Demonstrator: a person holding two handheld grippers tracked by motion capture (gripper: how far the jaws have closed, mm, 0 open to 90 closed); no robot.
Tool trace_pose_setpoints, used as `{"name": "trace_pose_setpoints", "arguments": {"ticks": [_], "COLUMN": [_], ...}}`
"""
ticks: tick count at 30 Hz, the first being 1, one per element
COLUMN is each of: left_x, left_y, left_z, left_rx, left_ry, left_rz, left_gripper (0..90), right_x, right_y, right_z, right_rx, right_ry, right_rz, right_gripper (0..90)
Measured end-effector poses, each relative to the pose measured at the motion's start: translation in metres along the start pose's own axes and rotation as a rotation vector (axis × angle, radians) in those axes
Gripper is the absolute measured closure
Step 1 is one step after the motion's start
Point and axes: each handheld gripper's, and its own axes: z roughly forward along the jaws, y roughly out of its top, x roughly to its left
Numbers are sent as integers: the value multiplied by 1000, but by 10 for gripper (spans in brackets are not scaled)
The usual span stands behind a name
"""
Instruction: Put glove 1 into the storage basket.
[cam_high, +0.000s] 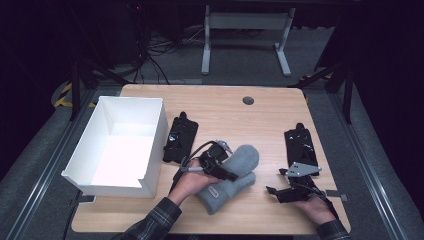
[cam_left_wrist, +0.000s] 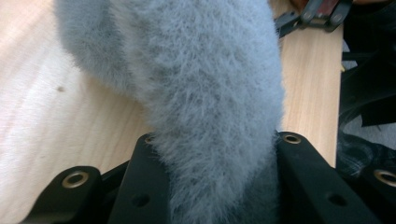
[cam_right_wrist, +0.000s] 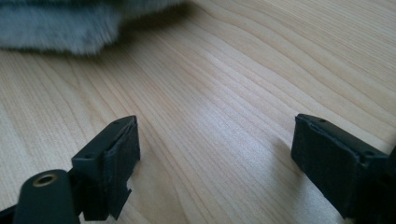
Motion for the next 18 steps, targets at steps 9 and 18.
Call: {"name": "trace_pose_setpoints", "arguments": {"ticks": [9, 18], "left_x": [0, -5], "left_y": [5, 15], "left_z": [-35, -69], "left_rx": [-74, -119], "left_ry": [48, 96], "left_rz": [-8, -21], "left_gripper": [704, 704], "right_x": [0, 0], "right_y": [0, 0], "right_z": [0, 0], "right_rx": [1, 1], "right_ry": [0, 0], "right_rz": [2, 2], "right_gripper": [159, 159]}}
